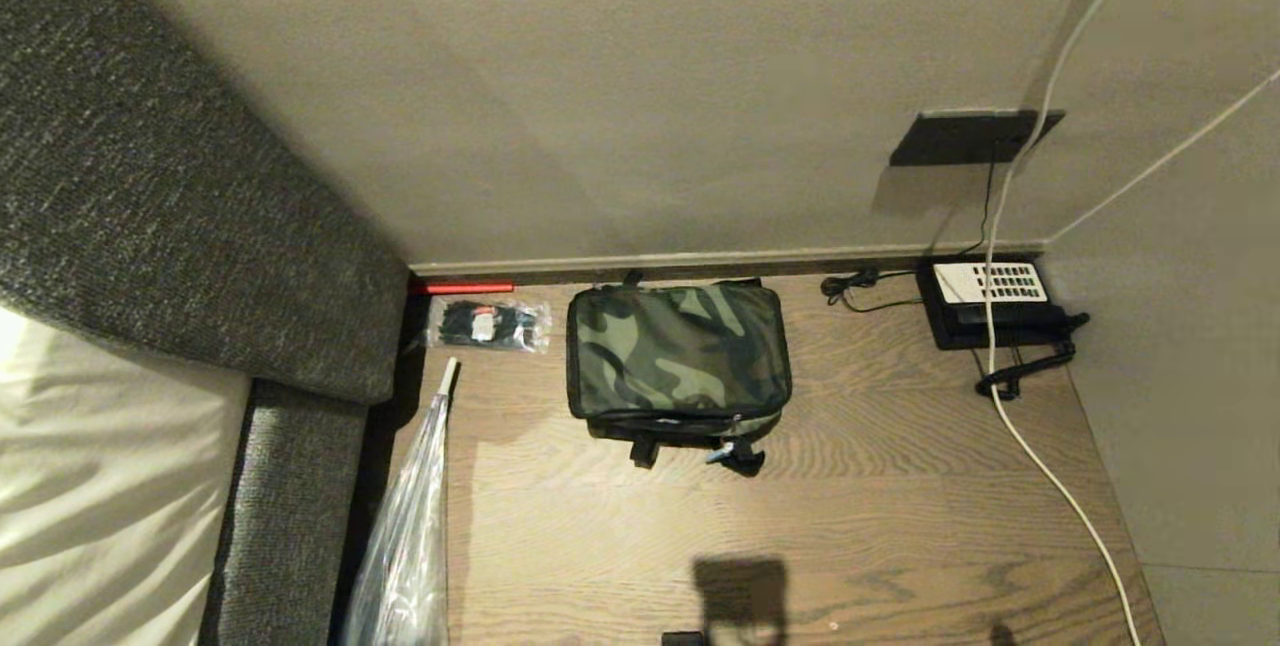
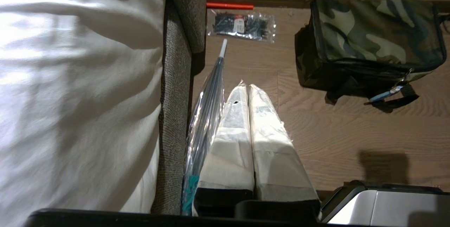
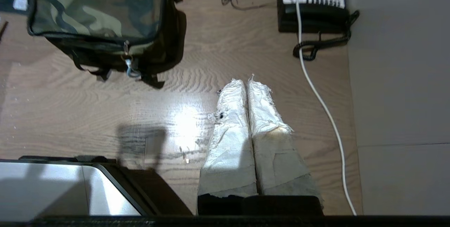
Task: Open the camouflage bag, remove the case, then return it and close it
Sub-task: Open the top of the storage box
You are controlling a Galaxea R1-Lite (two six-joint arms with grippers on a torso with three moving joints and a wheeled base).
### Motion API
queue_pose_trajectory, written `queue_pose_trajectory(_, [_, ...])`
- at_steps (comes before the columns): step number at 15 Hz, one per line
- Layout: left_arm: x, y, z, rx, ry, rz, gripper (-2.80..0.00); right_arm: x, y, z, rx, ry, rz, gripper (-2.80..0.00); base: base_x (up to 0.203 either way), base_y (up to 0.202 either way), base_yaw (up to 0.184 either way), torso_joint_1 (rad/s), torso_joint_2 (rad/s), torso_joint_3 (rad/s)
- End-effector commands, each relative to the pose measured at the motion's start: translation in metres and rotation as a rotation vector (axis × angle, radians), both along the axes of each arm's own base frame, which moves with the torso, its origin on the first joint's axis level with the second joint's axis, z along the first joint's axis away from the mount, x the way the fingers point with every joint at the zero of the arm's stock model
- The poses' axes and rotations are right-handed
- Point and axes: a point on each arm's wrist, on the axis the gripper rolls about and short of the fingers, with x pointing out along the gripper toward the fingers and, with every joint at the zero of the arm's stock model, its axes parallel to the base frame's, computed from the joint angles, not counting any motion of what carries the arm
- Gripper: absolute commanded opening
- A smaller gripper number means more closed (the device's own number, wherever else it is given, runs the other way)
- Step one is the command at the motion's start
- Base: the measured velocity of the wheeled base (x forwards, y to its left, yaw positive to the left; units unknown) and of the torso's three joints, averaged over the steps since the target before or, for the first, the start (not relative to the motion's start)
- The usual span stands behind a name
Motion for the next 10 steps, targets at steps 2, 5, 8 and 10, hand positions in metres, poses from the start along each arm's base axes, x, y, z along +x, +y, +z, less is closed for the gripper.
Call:
queue_pose_trajectory(2, [0.0002,0.0,-0.0009,-0.002,0.003,0.002,-2.8,-0.0001,0.0,-0.001,-0.001,-0.002,0.001,-2.8,0.0,0.0,0.0,0.007,0.0,-0.207])
queue_pose_trajectory(5, [0.0002,0.0,-0.0009,-0.002,0.003,0.0,-2.8,-0.0001,0.0,-0.0012,-0.001,0.0,0.001,-2.8,0.0,0.0,0.0,0.005,0.01,-0.193])
queue_pose_trajectory(8, [0.0002,0.0,-0.0009,-0.003,0.003,0.002,-2.8,-0.0001,0.0,-0.001,-0.001,-0.002,0.001,-2.8,0.0,0.0,0.0,0.0,0.0,-0.199])
queue_pose_trajectory(10, [0.0002,0.0,-0.0009,-0.003,0.003,0.002,-2.8,-0.0001,0.0,-0.0011,-0.001,0.0,0.001,-2.8,0.0,0.0,0.0,0.001,0.0,-0.198])
